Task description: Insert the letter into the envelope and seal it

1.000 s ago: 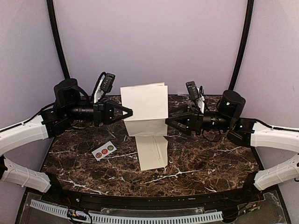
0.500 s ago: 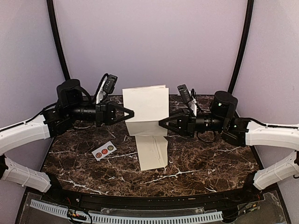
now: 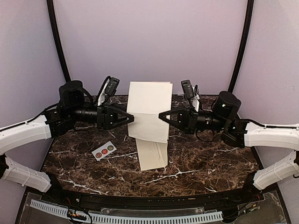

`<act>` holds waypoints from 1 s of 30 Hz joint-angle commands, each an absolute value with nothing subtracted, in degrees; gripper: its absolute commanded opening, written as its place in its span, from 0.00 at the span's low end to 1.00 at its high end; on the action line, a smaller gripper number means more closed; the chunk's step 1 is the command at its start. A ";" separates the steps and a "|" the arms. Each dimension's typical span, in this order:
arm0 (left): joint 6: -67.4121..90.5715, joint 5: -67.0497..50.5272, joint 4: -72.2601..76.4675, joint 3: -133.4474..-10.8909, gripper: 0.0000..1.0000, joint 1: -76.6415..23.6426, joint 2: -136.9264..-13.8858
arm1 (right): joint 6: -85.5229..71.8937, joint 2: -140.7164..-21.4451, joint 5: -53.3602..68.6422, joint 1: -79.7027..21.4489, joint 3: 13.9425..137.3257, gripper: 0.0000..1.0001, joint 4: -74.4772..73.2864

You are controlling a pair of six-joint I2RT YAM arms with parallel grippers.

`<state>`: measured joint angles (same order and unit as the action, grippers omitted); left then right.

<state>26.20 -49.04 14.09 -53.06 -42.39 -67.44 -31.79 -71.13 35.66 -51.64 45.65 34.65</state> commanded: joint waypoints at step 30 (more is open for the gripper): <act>23.66 -44.48 12.41 -50.53 0.00 -42.71 -65.68 | -33.91 -59.01 18.90 -51.34 41.10 0.71 29.22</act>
<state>26.79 -46.54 16.86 -50.83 -42.41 -67.35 -37.47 -64.60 25.28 -51.72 41.58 35.14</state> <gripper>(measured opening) 0.007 0.655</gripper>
